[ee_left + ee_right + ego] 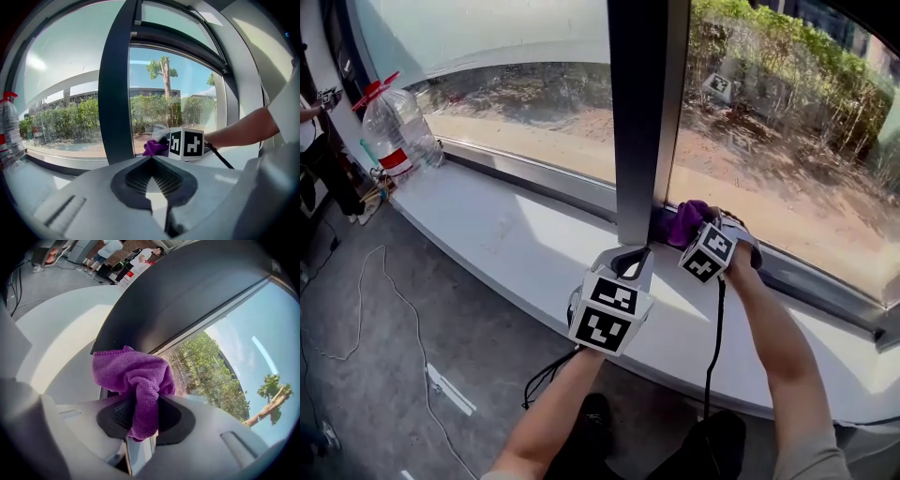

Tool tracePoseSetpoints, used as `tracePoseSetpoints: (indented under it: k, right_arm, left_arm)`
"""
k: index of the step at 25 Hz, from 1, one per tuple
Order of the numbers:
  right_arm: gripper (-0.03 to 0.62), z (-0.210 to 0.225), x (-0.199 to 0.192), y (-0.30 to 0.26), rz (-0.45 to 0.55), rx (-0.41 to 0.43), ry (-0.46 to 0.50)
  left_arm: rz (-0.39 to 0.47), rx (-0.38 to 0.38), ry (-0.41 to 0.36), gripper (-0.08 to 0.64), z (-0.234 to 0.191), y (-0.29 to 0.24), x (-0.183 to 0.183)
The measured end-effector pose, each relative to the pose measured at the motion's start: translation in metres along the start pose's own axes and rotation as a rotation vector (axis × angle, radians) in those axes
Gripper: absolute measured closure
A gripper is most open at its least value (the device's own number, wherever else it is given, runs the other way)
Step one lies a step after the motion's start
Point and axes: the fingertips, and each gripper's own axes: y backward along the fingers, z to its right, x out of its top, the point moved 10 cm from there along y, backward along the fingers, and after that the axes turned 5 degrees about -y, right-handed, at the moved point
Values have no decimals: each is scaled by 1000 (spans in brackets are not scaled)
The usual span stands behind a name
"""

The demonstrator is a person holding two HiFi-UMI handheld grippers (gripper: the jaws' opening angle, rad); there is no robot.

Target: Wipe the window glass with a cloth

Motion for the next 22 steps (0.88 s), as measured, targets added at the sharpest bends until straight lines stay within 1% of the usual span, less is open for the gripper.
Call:
tracePoseSetpoints:
  k: [3,6,10,15,19,22]
  right_arm:
    - [477,4,-6,8,12,-27,36]
    - [480,20,3,20,35,-47,56]
    - [482,57,24,54,106,-129,65]
    - [480,103,54,101,175,-206,59]
    - [480,140,78,137,219,-270,67]
    - [480,170,97,163,256,-320,62]
  left_arm:
    - [6,-7,-9,560,3,0,6]
    - [12,-7,-39,560,9,-3,19]
    - [34,-4,-59,560,10,-9,36]
    - [92,6,-77,560,10,-4,60]
    - [142,2,-86,560,5,2,89]
    - [187,11,-108,560,3,6,116]
